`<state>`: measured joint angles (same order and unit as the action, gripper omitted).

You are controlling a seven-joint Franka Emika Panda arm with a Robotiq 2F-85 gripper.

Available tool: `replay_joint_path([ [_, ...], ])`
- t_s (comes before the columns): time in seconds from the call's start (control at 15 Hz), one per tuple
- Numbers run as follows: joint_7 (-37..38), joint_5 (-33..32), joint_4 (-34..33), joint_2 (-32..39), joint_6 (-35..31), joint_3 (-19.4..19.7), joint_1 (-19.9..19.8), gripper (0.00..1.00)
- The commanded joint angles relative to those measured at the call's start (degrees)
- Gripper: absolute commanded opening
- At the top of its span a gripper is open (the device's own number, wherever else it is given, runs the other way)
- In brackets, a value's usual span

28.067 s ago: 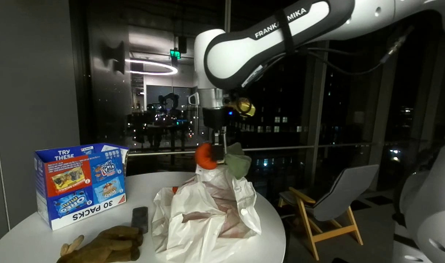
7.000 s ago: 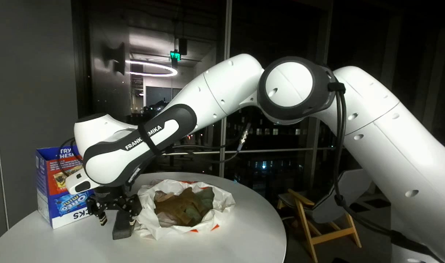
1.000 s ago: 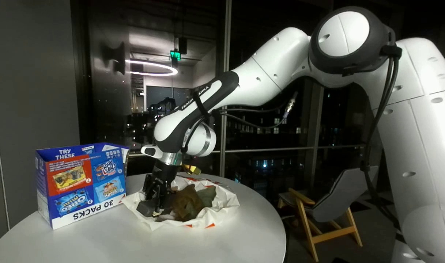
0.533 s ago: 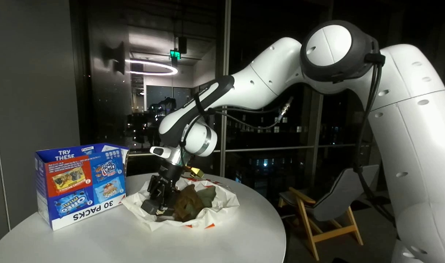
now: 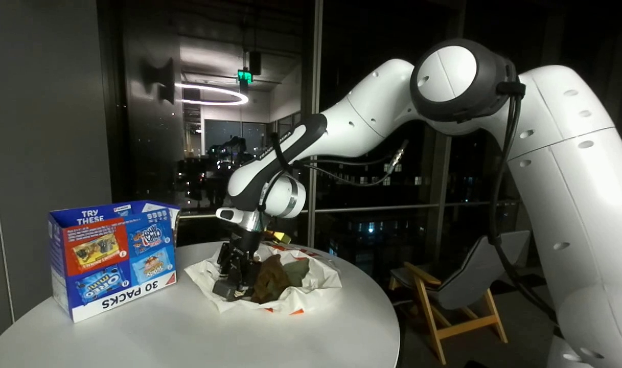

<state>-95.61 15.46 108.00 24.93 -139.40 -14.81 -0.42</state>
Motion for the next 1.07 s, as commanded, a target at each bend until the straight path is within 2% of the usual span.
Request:
replay_joint_path([
  [0.0, -6.7, 7.4, -2.6, -0.6, 5.5, -4.9, -2.9, 1.0],
  [0.2, -10.5, 14.8, -4.7, -2.6, 16.4, -7.2, -3.6, 1.0],
  [0.33, -1.8, 13.0, -5.0, -5.2, 22.1, -4.2, -0.2, 1.0],
  [0.47, 7.5, 8.7, -2.3, -8.4, 19.9, -1.7, 3.1, 1.0],
  [0.67, 19.0, 2.0, 1.5, -13.3, 18.2, -0.5, 7.4, 1.0],
  [0.73, 12.6, 5.4, -2.6, -8.4, 20.0, -1.1, 5.1, 1.0],
  [0.87, 17.1, 3.1, -0.9, -10.7, 19.8, -1.0, 7.1, 1.0],
  [1.0, 18.1, 2.9, 0.1, -11.9, 19.7, -0.8, 7.7, 1.0],
])
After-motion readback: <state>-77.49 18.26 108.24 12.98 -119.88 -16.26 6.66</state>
